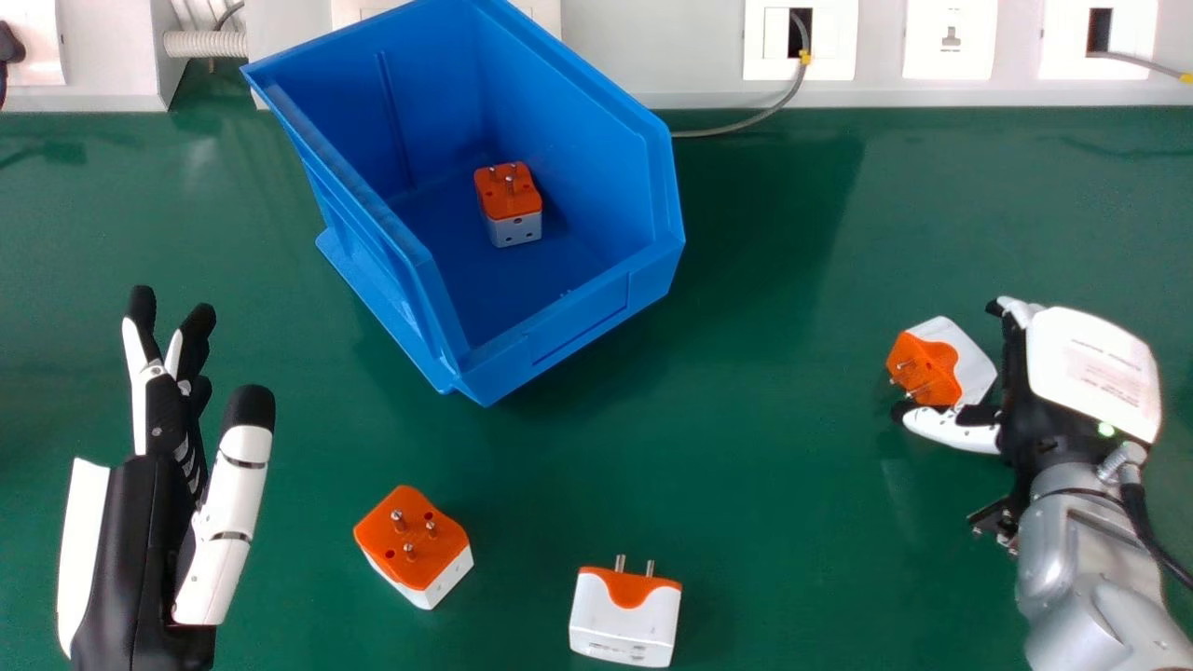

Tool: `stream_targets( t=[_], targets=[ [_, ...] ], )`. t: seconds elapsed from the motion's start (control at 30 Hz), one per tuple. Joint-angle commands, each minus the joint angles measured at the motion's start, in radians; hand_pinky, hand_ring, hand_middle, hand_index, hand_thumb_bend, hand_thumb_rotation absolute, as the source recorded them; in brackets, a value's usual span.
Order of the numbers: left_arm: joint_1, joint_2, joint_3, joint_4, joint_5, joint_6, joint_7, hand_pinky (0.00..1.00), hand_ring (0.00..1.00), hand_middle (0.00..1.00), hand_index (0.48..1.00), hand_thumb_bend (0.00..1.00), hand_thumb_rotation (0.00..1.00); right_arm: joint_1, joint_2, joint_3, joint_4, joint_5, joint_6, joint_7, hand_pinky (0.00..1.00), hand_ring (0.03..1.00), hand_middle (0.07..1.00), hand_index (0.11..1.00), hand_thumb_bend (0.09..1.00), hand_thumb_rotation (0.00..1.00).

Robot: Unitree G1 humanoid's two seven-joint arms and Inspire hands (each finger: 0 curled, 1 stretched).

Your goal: Pick all objects and put in blue box

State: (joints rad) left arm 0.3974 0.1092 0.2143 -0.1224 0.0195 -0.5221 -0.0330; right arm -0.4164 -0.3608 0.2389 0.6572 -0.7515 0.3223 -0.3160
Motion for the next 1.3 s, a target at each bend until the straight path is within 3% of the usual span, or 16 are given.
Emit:
stream_targets(
  t=[0.0, 0.1, 0.27, 0.53, 0.67, 0.7, 0.83, 0.93, 1.03, 1.1, 1.17, 1.27],
  targets=[
    [0.004, 0.011, 0.008, -0.026, -0.005, -0.005, -0.002, 1.0, 0.99, 0.98, 0.979, 0.48, 0.86, -0.042, -0.02, 0.012, -0.006, -0.005, 0.022, 0.02, 0.75, 0.842, 0.878, 0.852, 0.535, 0.52],
    [0.006, 0.009, 0.007, -0.029, -0.007, -0.007, -0.003, 1.0, 0.99, 0.98, 0.979, 0.45, 0.85, -0.049, -0.019, 0.022, -0.014, 0.003, 0.029, 0.036, 0.75, 0.844, 0.879, 0.852, 0.532, 0.51],
    [0.006, 0.009, 0.007, -0.029, 0.005, -0.006, -0.001, 1.0, 0.99, 0.98, 0.976, 0.46, 0.88, -0.061, -0.023, 0.042, -0.016, 0.002, 0.021, 0.054, 0.74, 0.834, 0.869, 0.837, 0.527, 0.48],
    [0.019, 0.004, 0.008, -0.045, -0.005, 0.003, -0.001, 0.99, 0.99, 0.97, 0.973, 0.45, 0.85, -0.117, -0.018, 0.072, 0.051, 0.007, 0.032, 0.073, 0.71, 0.806, 0.843, 0.803, 0.479, 0.5],
    [0.022, 0.011, 0.016, -0.043, -0.002, -0.005, -0.003, 0.98, 0.98, 0.97, 0.972, 0.5, 0.87, -0.165, -0.006, 0.061, 0.137, 0.032, 0.017, 0.043, 0.48, 0.556, 0.651, 0.655, 0.42, 0.46],
    [0.025, 0.011, 0.017, -0.047, 0.001, -0.004, -0.001, 0.98, 0.98, 0.97, 0.974, 0.5, 0.87, -0.174, -0.006, 0.06, 0.152, 0.038, 0.014, 0.041, 0.46, 0.534, 0.631, 0.643, 0.408, 0.45],
    [0.032, 0.013, 0.021, -0.054, -0.012, 0.003, -0.008, 0.99, 0.99, 0.97, 0.973, 0.51, 0.85, -0.2, -0.012, 0.062, 0.177, 0.061, 0.015, 0.05, 0.46, 0.545, 0.625, 0.635, 0.386, 0.4],
    [0.033, 0.017, 0.028, -0.053, -0.015, -0.001, -0.012, 0.98, 0.98, 0.97, 0.97, 0.51, 0.86, -0.207, -0.016, 0.062, 0.179, 0.07, 0.019, 0.054, 0.49, 0.575, 0.655, 0.647, 0.401, 0.38],
    [0.033, 0.02, 0.033, -0.057, -0.027, 0.007, -0.02, 0.97, 0.97, 0.97, 0.966, 0.5, 0.84, -0.205, -0.018, 0.056, 0.173, 0.087, 0.024, 0.056, 0.5, 0.588, 0.669, 0.655, 0.387, 0.38],
    [0.035, 0.021, 0.034, -0.064, -0.035, 0.017, -0.024, 0.98, 0.98, 0.97, 0.966, 0.5, 0.83, -0.213, -0.017, 0.046, 0.194, 0.105, 0.015, 0.05, 0.49, 0.59, 0.673, 0.672, 0.369, 0.32],
    [0.036, 0.022, 0.037, -0.07, -0.039, 0.02, -0.027, 0.98, 0.98, 0.97, 0.963, 0.5, 0.82, -0.219, -0.014, 0.029, 0.213, 0.129, -0.001, 0.038, 0.47, 0.572, 0.65, 0.646, 0.389, 0.09],
    [0.039, 0.022, 0.041, -0.08, -0.049, 0.031, -0.032, 0.99, 0.98, 0.96, 0.959, 0.49, 0.8, -0.223, -0.016, 0.019, 0.237, 0.147, -0.035, 0.01, 0.43, 0.556, 0.64, 0.632, 0.468, 0.01]
  ],
)
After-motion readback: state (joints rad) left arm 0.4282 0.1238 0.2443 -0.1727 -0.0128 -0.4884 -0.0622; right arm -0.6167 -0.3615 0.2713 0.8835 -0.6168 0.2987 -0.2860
